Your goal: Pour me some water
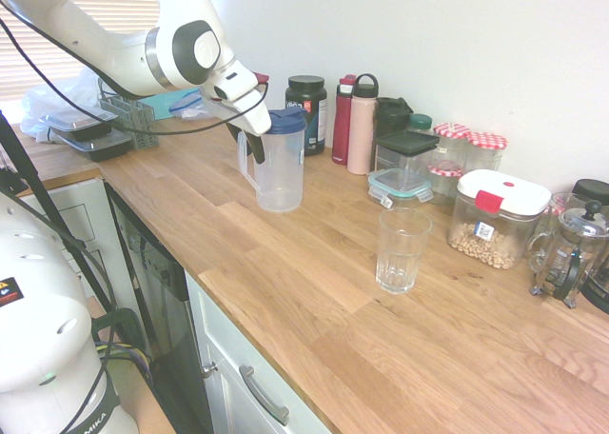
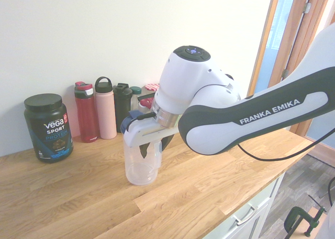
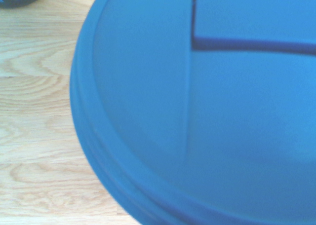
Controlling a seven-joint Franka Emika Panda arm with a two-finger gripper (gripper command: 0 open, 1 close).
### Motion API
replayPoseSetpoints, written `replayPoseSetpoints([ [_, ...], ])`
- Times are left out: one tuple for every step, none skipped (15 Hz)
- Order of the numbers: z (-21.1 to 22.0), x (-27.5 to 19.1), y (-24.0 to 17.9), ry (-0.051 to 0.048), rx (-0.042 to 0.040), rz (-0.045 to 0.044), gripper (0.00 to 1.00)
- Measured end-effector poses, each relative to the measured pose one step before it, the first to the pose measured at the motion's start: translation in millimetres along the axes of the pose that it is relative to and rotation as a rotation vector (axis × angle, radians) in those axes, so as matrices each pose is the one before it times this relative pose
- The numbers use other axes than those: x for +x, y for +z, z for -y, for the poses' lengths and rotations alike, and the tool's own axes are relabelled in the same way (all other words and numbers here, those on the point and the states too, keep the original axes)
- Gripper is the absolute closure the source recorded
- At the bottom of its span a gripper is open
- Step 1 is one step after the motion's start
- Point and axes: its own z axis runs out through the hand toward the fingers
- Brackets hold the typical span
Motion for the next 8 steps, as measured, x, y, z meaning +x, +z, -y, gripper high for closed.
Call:
replayPoseSetpoints([
  [0.61,-1.69,1.97,0.00044,0.00036,0.00186,1.0],
  [0.3,-1.49,1.52,0.0016,-0.0011,0.00215,1.0],
  [0.17,-0.66,0.67,0.00112,-0.00021,0.00049,1.0],
  [0.11,-0.36,0.01,-0.0005,0.00016,-0.001,1.0],
  [0.01,0.0,0.07,-0.00119,0.0,-0.00082,1.0],
  [-0.12,0.23,0.18,-0.00114,-0.00042,-0.00114,1.0],
  [-0.57,0.33,0.76,0.00033,-0.00153,-0.00002,1.0],
  [-0.35,1.14,0.22,0.0025,0.00365,-0.00056,1.0],
])
